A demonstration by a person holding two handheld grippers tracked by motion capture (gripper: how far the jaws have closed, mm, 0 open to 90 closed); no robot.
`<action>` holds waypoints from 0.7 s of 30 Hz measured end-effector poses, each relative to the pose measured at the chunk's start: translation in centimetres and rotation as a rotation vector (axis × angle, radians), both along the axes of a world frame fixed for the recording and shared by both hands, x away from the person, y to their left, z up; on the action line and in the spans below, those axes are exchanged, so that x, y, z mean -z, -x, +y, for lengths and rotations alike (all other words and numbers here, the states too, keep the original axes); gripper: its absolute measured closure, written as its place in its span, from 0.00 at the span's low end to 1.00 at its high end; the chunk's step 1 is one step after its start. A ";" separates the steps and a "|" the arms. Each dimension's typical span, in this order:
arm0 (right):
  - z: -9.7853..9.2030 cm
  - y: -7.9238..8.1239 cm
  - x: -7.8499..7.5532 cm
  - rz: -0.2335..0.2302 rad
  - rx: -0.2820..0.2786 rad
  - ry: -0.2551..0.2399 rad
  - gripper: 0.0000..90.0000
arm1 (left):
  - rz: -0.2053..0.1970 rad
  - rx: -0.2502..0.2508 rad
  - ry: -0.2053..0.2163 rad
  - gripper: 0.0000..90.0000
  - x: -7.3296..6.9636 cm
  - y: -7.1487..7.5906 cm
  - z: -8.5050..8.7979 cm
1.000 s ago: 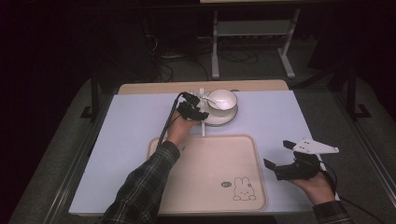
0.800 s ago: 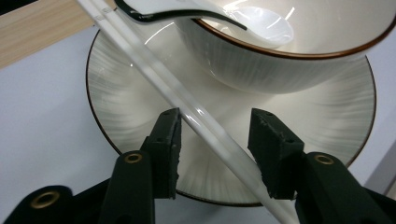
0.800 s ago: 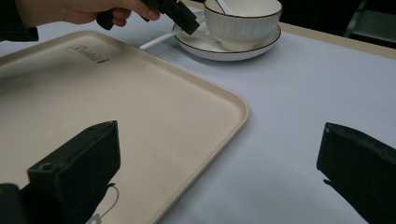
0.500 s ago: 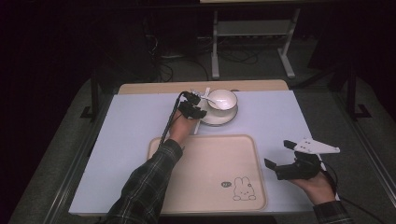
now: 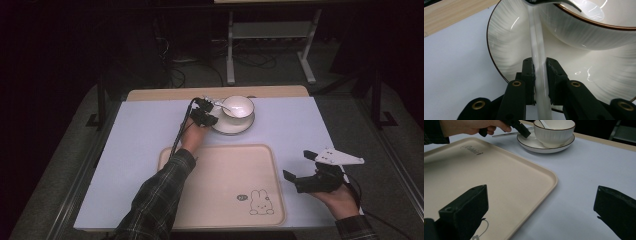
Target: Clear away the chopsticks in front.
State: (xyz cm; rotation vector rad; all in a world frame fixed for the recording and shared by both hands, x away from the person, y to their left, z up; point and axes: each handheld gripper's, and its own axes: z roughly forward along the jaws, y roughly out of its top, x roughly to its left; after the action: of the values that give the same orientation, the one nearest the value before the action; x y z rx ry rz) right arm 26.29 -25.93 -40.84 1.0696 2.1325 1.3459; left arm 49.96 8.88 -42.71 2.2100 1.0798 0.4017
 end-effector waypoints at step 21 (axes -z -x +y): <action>0.2 0.1 -0.1 -0.004 -0.006 0.000 0.00 | 0.003 0.048 0.111 0.91 -2.5 1.9 4.2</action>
State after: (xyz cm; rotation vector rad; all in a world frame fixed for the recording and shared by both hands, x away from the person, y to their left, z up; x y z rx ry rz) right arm 26.23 -25.76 -40.78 1.0605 2.1346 1.3497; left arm 48.04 13.06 -40.21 2.1350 1.0237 0.3098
